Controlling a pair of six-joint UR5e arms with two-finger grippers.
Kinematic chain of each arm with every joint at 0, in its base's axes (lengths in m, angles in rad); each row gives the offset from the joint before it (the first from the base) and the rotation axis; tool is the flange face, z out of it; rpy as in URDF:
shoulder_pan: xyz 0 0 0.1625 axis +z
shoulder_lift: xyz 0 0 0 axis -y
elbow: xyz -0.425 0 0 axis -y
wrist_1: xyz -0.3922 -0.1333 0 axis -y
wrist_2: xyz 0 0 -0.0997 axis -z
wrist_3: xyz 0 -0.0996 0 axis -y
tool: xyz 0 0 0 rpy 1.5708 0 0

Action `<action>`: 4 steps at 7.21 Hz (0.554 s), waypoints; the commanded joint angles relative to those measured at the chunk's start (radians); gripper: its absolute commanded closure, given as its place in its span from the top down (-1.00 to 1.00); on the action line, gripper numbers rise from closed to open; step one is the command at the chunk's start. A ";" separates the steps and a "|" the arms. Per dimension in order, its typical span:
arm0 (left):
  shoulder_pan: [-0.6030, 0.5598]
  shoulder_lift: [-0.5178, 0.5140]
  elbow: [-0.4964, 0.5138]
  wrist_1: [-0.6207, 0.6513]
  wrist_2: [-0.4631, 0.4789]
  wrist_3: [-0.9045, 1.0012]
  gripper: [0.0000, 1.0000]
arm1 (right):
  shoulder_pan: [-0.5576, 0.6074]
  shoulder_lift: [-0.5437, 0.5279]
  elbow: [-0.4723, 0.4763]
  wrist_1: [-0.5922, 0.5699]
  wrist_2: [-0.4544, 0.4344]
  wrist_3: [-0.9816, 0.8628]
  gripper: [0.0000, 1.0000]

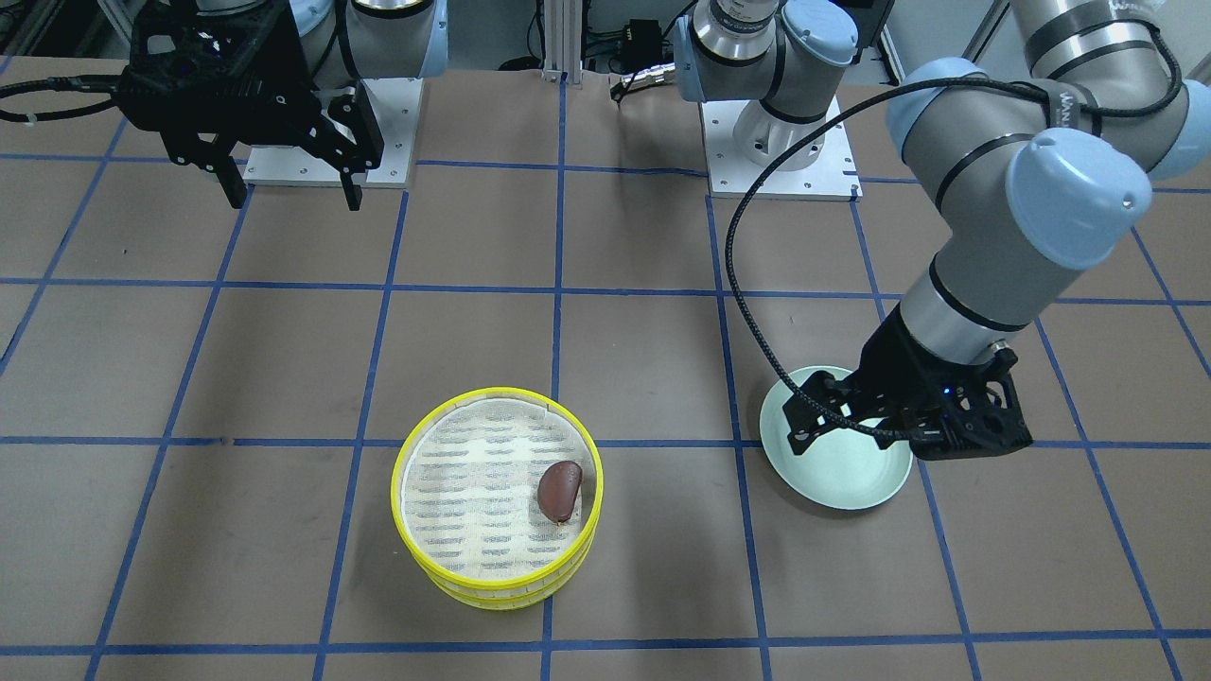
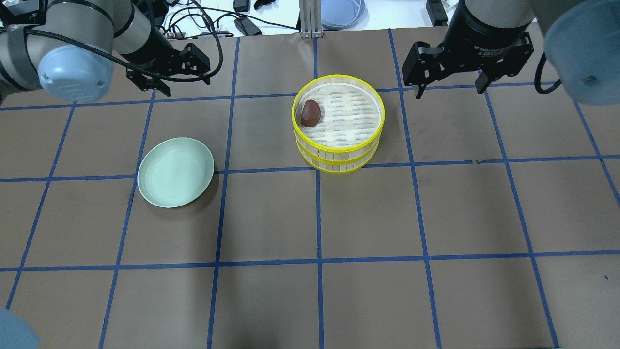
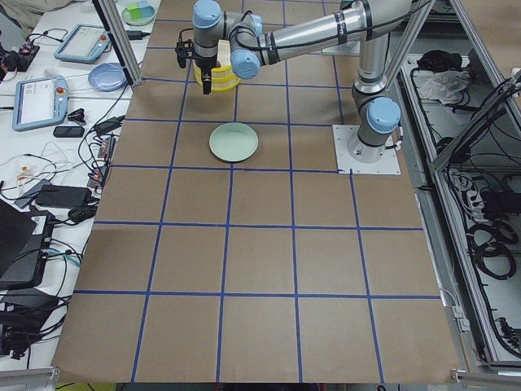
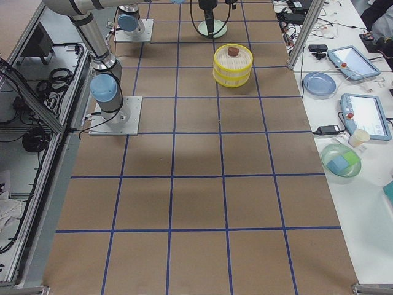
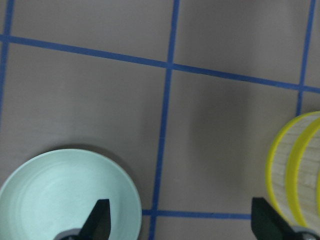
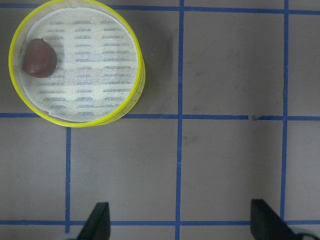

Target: Stack buns with steamer

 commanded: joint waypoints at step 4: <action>-0.008 0.269 0.000 -0.367 0.135 0.082 1.00 | 0.000 0.003 0.001 0.002 0.000 0.000 1.00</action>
